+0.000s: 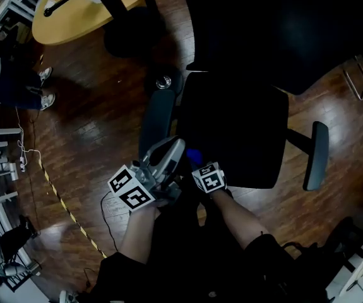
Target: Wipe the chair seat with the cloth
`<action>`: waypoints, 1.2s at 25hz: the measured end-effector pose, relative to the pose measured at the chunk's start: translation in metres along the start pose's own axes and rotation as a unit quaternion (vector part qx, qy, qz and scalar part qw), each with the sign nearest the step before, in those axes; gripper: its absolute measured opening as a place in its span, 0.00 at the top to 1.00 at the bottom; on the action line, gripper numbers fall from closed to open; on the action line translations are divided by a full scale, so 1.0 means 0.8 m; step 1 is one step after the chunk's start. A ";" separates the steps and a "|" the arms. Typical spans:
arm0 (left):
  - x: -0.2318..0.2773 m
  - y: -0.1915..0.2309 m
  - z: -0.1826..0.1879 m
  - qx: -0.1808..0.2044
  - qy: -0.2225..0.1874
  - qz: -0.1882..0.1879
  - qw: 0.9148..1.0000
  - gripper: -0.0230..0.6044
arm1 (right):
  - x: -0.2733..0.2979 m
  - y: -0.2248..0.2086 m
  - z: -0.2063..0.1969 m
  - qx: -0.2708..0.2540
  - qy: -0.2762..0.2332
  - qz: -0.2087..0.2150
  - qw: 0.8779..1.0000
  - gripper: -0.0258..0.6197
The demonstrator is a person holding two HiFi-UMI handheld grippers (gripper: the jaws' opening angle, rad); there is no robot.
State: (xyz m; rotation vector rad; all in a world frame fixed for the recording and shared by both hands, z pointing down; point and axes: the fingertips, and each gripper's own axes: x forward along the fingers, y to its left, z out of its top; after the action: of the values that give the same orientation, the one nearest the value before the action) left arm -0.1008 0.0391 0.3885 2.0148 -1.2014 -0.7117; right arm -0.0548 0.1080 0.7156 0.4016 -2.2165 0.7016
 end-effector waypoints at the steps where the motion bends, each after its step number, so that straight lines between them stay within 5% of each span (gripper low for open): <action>1: 0.008 -0.003 -0.006 -0.002 0.007 -0.006 1.000 0.98 | -0.008 -0.016 -0.008 0.018 -0.002 -0.014 1.000 0.90; 11: 0.108 -0.043 -0.086 -0.019 0.103 -0.086 0.991 0.98 | -0.168 -0.230 -0.131 0.164 -0.009 -0.193 0.967 0.90; 16: 0.135 -0.087 -0.077 -0.024 0.121 -0.109 0.986 0.98 | -0.276 -0.269 -0.145 0.193 -0.023 -0.248 0.949 0.90; 25: 0.132 -0.071 -0.088 -0.011 0.127 -0.109 0.986 0.98 | -0.262 -0.282 -0.146 0.225 -0.055 -0.255 0.939 0.90; 30: 0.120 -0.112 -0.040 -0.007 0.107 -0.113 0.988 0.98 | -0.317 -0.215 0.005 0.179 -0.202 -0.180 0.946 0.90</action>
State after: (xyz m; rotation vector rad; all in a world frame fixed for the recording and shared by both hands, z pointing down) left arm 0.0108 -0.0074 0.3283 2.1751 -0.8528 -0.5895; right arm 0.1931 -0.0155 0.5850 1.1957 -2.2868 0.8764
